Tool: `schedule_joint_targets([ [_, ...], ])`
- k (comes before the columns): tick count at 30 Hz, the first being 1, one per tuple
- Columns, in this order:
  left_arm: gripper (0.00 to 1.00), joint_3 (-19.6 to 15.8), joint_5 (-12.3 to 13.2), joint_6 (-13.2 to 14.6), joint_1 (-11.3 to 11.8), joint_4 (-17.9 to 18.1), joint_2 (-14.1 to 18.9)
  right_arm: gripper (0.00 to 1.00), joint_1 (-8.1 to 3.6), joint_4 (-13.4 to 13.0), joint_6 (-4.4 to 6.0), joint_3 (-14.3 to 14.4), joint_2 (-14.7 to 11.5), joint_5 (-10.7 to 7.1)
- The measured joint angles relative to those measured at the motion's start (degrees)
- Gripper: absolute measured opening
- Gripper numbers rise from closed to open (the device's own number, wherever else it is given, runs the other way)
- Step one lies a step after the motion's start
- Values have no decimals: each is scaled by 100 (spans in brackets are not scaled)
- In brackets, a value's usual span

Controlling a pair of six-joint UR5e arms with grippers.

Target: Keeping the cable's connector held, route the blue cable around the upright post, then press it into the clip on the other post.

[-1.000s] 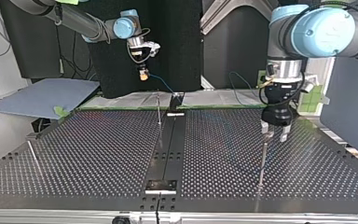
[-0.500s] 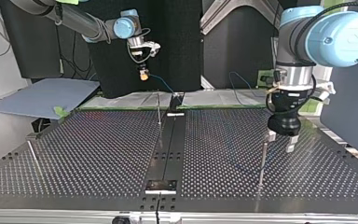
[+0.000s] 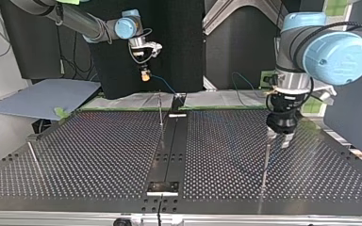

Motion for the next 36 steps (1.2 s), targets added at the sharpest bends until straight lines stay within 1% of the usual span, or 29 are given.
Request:
schedule_joint_targets([
  [7,99,2,8,10,1,-280,2,0,0,0,0,0,-1,0],
  [17,99,37,11,46,3,-149,2,0,1,-13,0,0,-1,-3],
  [22,99,79,-56,78,3,-141,3,0,1,-17,0,0,-1,-23],
  [30,99,88,-80,96,-16,-143,4,0,1,-18,0,1,-1,-26],
  [32,99,89,-81,126,-26,-141,4,0,1,-18,0,1,-1,-26],
  [36,99,90,-80,282,-78,-135,4,0,3,-5,-1,2,-1,-26],
])
